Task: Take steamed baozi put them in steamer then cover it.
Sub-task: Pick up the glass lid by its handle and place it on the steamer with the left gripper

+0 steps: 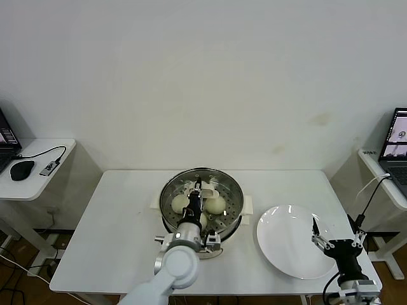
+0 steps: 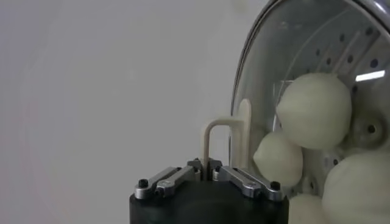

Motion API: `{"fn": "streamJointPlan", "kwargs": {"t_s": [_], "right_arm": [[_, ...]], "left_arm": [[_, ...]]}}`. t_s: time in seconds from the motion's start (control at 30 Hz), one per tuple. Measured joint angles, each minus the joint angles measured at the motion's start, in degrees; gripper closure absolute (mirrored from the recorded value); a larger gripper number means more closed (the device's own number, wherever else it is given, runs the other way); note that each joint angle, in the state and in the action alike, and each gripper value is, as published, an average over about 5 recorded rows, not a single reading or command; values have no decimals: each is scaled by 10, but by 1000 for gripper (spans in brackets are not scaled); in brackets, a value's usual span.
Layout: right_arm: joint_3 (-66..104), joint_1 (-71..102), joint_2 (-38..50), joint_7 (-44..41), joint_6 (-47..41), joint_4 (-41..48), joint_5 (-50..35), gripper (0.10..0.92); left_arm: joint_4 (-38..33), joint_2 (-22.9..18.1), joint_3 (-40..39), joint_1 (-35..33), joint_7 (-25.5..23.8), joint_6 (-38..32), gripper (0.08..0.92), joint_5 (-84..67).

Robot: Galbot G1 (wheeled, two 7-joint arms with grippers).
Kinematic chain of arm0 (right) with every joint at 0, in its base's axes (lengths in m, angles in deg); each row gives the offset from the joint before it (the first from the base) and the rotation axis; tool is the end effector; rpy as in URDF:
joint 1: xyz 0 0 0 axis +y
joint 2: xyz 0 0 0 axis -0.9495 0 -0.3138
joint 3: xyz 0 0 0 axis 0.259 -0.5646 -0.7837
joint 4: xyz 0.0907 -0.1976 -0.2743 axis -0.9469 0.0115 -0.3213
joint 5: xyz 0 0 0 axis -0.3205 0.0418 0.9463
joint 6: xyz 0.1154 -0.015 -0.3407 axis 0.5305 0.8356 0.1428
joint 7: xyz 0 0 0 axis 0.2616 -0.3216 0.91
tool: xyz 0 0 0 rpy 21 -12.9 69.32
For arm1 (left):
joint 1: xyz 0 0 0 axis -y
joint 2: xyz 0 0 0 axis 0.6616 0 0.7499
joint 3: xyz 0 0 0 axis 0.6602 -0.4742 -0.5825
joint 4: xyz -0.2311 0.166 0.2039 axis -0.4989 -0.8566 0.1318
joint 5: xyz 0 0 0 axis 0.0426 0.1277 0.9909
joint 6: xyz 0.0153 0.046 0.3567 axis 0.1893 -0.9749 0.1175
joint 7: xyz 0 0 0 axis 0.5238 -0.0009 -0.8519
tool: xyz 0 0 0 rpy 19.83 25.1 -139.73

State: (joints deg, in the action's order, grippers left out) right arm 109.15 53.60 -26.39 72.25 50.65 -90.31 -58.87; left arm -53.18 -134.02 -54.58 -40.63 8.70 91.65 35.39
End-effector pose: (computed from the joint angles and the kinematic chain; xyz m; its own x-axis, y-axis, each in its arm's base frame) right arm 0.1515 -0.1248 -0.2810 -0.9928 0.1197 0.0068 0.1130 0.9533 -0.2801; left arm 0.3013 -0.1408 -0.2715 -0.9893 0.1309 0.0646 0.0676 0.0185 0.9975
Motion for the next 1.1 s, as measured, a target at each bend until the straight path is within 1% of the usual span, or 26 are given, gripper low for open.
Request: {"fn": "streamJointPlan", "kwargs": {"t_s": [0.17, 0.27, 0.53, 0.73, 0.97, 1.03, 1.1], "right_arm": [[0, 0, 1, 0, 0, 0, 0, 203], [-1, 0, 1, 0, 0, 0, 0, 203], [-3, -1, 1, 0, 1, 0, 2, 203], [-3, 1, 4, 0, 3, 1, 1, 203], [-3, 3, 12, 0, 8, 6, -6, 203], [-4, 3, 14, -1, 10, 8, -9, 203], [-5, 2, 15, -2, 14, 11, -11, 203]], "left_arm": [[-2, -4, 2, -6, 3, 0, 857, -1], [-6, -5, 3, -10, 4, 2, 811, -3], [-32, 5, 13, -31, 16, 4, 578, -13], [-75, 17, 29, -70, 35, -5, 405, -31], [-154, 31, 74, -150, 87, -36, 216, -101], [-176, 30, 95, -181, 109, -52, 189, -139], [-192, 29, 121, -215, 133, -76, 181, -190]]}}
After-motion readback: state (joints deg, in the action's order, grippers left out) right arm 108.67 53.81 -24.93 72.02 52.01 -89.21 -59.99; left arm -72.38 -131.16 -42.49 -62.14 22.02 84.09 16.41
